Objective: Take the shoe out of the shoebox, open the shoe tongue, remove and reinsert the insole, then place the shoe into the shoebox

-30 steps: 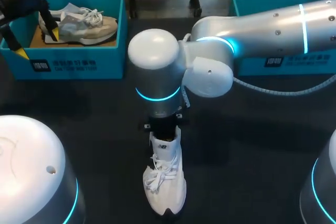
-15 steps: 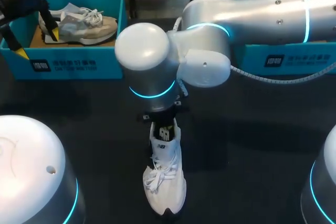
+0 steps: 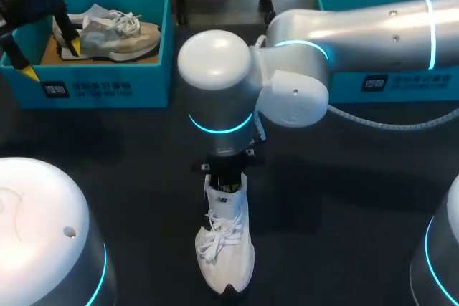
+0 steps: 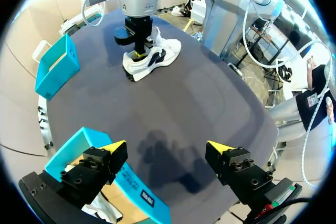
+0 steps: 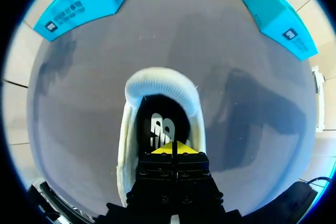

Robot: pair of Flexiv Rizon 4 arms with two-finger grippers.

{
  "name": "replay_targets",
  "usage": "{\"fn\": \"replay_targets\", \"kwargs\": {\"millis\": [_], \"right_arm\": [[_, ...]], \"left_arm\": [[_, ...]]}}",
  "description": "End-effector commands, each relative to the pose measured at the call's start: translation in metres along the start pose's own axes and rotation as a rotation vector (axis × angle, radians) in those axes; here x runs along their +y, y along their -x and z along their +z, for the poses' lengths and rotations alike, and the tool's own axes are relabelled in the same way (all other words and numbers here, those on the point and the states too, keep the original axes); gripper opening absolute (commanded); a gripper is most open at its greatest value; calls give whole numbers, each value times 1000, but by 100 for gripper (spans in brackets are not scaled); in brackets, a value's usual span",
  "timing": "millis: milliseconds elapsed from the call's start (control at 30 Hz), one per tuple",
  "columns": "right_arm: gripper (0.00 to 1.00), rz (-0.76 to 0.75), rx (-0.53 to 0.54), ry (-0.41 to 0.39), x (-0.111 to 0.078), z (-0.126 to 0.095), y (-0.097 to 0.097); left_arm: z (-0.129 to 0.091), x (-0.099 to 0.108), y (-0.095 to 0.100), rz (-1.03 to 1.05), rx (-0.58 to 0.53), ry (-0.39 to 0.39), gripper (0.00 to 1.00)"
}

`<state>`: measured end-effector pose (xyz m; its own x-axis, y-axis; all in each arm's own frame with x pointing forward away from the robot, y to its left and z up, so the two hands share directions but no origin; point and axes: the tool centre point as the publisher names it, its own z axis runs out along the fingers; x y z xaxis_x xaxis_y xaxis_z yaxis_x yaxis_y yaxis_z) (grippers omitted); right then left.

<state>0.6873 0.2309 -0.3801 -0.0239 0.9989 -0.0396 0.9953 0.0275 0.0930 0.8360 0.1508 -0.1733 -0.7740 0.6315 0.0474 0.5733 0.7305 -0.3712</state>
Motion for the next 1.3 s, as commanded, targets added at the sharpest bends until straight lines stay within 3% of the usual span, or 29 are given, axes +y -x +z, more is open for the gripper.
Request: {"fn": "replay_targets", "kwargs": {"millis": [33, 333, 567, 833, 1300], "right_arm": [[0, 202, -1, 7, -6, 13, -10], [0, 198, 30, 16, 5, 26, -14], [0, 186, -30, 47, 10, 0, -15], [0, 199, -67, 34, -6, -17, -19], [0, 240, -36, -65, -33, 26, -14]], "left_arm": [[0, 0, 0, 1, 2, 4, 100], [0, 0, 0, 1, 2, 4, 100], [0, 0, 0, 1, 2, 4, 100], [0, 0, 0, 1, 2, 4, 100], [0, 0, 0, 1, 2, 4, 100]]}}
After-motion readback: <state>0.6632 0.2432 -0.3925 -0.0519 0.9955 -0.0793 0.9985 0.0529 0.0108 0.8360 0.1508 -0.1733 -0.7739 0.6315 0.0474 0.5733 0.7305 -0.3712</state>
